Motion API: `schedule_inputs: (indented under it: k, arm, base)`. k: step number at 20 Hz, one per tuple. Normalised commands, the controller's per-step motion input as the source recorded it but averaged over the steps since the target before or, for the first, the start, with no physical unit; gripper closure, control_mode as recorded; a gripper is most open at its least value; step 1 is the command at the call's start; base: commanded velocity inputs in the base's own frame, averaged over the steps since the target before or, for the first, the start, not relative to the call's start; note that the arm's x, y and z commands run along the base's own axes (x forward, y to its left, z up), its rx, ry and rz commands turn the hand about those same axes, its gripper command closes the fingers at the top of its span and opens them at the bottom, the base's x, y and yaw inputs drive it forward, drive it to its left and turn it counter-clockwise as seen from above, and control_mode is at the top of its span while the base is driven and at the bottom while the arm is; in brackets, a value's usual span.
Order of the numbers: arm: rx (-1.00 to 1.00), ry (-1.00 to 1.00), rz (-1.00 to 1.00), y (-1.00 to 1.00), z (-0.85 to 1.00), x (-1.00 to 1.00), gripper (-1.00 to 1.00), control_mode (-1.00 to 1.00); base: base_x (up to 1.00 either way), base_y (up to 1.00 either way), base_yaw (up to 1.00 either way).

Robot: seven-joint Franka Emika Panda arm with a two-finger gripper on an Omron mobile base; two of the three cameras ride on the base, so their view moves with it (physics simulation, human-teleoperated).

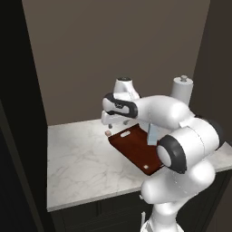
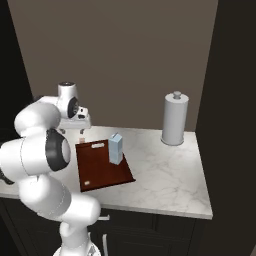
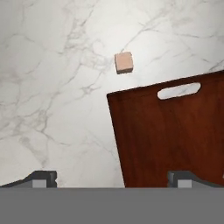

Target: Take out the milk from the fridge and place it on the tray on the counter. Then take the sugar cube near the tray and place it in the tray.

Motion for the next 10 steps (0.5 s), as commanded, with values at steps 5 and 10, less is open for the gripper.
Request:
schedule_inputs:
  k: [5, 10]
  arm:
    - [-0.05, 0.0, 0.0, 0.19, -0.26, 0.33, -1.0, -1.0]
    - [-0.04, 0.02, -0.01, 0.13, -0.26, 0.34, -1.0, -1.0]
  base:
    - [0.0, 0.0, 0.0]
    - [0.0, 0.0, 0.0]
